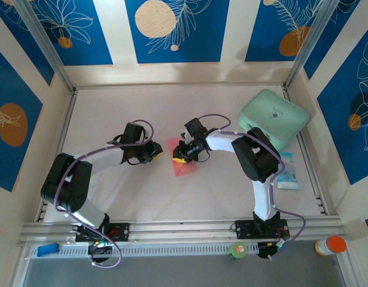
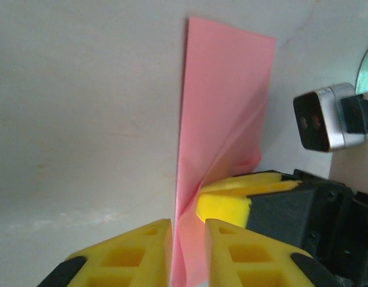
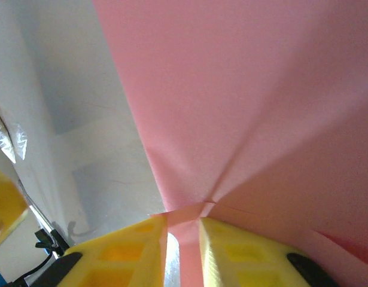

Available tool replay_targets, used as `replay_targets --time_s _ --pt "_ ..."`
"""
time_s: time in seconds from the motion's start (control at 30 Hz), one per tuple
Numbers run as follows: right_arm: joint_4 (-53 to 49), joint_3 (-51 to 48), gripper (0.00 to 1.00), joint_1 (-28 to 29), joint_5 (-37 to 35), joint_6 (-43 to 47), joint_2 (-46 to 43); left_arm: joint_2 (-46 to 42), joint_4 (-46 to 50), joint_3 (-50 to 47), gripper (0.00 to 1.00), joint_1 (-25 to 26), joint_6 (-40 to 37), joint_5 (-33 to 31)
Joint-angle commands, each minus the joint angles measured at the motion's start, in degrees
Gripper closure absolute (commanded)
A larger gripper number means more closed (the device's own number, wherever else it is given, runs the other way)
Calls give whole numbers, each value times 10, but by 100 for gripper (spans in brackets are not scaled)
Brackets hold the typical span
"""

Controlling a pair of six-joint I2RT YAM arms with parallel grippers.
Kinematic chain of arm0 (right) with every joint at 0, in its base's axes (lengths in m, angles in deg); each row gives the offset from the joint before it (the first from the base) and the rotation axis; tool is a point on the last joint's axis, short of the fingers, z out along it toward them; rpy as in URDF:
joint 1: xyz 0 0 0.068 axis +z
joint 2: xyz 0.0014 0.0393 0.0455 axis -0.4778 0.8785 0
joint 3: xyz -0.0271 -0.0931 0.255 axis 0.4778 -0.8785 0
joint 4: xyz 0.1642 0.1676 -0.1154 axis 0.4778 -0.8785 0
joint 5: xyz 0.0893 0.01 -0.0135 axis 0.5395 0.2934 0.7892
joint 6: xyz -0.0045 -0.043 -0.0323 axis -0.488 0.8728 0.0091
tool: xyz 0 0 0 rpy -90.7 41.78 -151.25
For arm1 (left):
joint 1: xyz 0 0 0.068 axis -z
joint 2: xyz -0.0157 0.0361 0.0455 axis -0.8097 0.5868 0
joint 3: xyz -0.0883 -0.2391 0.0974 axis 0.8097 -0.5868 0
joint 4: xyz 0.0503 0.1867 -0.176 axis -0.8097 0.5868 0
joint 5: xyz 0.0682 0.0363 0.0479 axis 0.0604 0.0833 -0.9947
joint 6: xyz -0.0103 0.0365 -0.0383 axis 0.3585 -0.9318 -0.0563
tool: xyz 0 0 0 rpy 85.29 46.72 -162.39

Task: Fold a paper plane with a square sheet of paper (pick it up from the middle)
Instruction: Fold the triangle a second time at the center of the table.

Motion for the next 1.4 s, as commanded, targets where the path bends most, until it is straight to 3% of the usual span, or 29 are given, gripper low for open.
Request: replay_targets --time_s 0.0,0.37,0.83,1.37 --pt "-25 -20 82 -6 -14 6 16 -5 -30 -9 80 16 18 21" --pt "-80 -2 99 -8 -40 5 37 70 -59 30 89 72 36 17" --pt "-80 -1 100 -6 -43 -1 38 99 -33 49 100 96 30 -60" --pt "-78 0 100 -2 -41 -4 40 127 -44 65 100 95 36 -78"
